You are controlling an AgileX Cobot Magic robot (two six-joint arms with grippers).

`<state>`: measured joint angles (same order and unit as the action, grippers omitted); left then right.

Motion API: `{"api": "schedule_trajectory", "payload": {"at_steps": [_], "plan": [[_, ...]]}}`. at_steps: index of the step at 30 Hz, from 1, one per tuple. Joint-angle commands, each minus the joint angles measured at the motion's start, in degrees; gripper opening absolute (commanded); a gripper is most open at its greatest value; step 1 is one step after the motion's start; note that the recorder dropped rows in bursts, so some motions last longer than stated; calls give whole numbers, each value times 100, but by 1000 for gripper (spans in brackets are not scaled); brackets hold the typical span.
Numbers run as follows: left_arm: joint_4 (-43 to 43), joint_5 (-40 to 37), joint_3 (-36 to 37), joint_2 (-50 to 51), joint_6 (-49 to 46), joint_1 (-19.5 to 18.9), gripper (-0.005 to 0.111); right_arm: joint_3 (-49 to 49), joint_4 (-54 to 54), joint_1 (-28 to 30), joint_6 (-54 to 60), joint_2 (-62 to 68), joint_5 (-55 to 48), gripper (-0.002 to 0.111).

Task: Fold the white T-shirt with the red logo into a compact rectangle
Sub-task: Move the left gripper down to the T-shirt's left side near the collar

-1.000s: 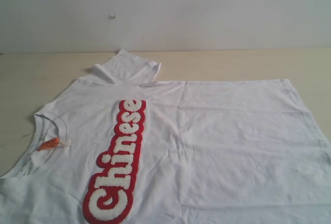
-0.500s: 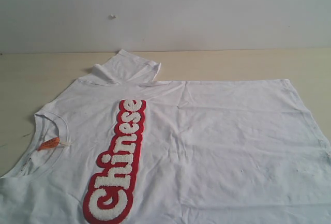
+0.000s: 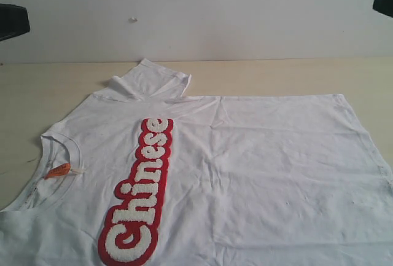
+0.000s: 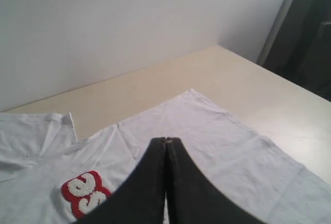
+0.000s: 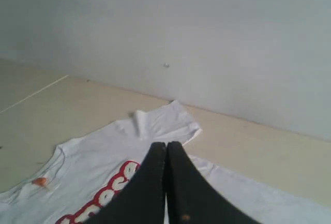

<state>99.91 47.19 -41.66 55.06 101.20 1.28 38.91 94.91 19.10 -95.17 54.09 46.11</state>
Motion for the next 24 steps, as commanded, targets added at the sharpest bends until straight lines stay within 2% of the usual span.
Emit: {"api": "schedule_trajectory", "payload": {"at_steps": [1, 3, 6, 11, 14, 20, 24], "plan": [[3, 84, -49, 133, -463, -3, 0, 119, 113, 22, -38, 258, 279, 0], [3, 218, -49, 133, -1055, -3, 0, 119, 113, 22, 117, 281, 279, 0], [3, 534, 64, 133, -2491, 73, 0, 119, 113, 22, 560, 270, 431, 0], [3, -257, 649, 133, -5328, 463, 0, 119, 103, 22, 677, 270, 558, 0], [3, -1170, 987, 98, -6660, 761, 0, 119, 103, 22, 677, 270, 558, 0], [3, -3994, 1416, -44, -8583, 1355, 0, 119, 79, 22, 677, 270, 557, 0], [3, -5482, 1516, -32, -9013, 1673, 0, 119, 5, 22, 665, 270, 557, 0]]}}
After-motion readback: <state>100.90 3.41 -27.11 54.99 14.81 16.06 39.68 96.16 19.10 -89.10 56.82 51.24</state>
